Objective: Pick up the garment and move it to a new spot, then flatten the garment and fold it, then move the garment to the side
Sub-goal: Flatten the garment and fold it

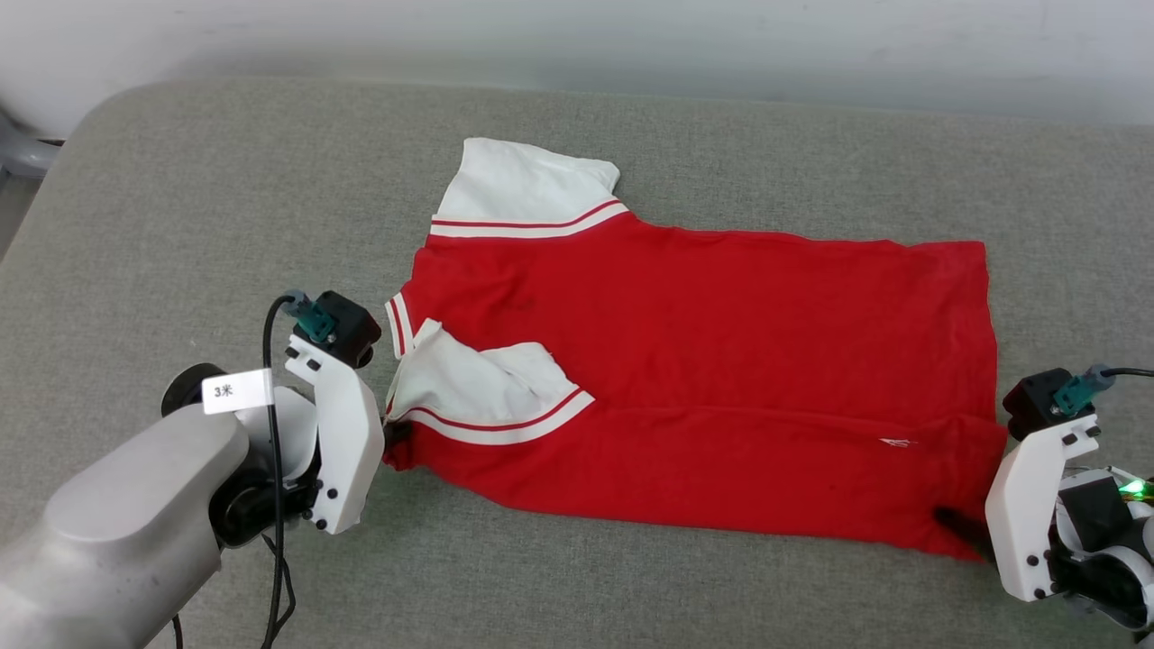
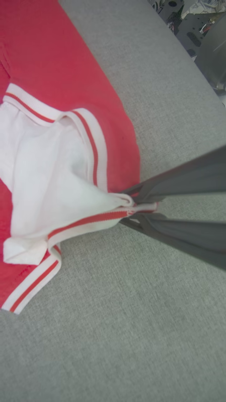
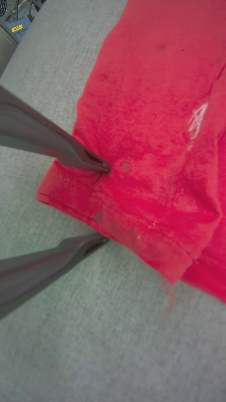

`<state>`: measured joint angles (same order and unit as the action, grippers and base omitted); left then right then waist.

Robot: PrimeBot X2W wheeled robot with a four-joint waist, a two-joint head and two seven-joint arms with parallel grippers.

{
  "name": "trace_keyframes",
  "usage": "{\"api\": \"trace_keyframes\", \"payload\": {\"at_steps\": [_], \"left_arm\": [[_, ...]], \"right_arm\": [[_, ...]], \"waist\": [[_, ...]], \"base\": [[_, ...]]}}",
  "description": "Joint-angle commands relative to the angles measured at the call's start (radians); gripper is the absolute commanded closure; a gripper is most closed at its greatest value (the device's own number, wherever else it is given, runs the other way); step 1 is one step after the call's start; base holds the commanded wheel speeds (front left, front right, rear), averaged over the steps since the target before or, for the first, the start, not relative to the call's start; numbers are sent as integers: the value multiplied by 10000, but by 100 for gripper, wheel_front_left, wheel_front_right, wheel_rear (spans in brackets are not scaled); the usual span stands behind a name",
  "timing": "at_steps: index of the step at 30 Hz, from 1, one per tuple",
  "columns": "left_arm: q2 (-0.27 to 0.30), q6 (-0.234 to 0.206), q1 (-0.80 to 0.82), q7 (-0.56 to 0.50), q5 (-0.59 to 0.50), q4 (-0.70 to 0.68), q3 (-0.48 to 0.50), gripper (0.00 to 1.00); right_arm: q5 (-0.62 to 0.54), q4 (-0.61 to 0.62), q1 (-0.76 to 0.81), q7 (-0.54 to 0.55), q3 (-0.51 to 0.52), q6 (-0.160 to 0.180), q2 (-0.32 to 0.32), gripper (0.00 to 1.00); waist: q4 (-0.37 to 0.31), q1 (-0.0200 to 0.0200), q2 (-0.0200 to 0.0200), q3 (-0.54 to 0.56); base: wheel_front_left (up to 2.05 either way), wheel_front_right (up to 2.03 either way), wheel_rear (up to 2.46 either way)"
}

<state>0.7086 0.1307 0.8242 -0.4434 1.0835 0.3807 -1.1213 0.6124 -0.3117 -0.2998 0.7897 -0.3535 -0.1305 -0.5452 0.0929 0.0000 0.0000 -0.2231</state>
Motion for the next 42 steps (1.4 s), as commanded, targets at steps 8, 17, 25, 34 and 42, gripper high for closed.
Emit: {"api": "trace_keyframes", "payload": {"at_steps": [8, 17, 25, 34, 42], "left_arm": [[165, -19, -400, 345, 326, 179, -5, 100], [934, -97, -1376, 546, 731, -481, -93, 100], [1789, -664, -2514, 724, 1072, -1851, -215, 100], [1858, -1116, -3438, 948, 1338, -2446, -438, 100], [1311, -981, -3545, 1197, 1450, -1551, -465, 100]], "right_arm": [[549, -204, 248, -1118, -380, 1, 98, 100], [1061, 901, 1147, -1659, -7, 4, -609, 100], [1332, 1971, 2425, -1297, 664, 7, -1150, 100], [1251, 2373, 3457, -681, 1471, 7, -979, 100], [928, 1489, 3131, -817, 1571, 7, -183, 100]], "waist": [[-190, 0, 0, 610], [-406, 0, 0, 1664], [-432, 0, 0, 2060], [-388, 0, 0, 1917], [-344, 0, 0, 1566]], "base": [[0, 0, 0], [0, 0, 0], [0, 0, 0], [0, 0, 0], [0, 0, 0]]}}
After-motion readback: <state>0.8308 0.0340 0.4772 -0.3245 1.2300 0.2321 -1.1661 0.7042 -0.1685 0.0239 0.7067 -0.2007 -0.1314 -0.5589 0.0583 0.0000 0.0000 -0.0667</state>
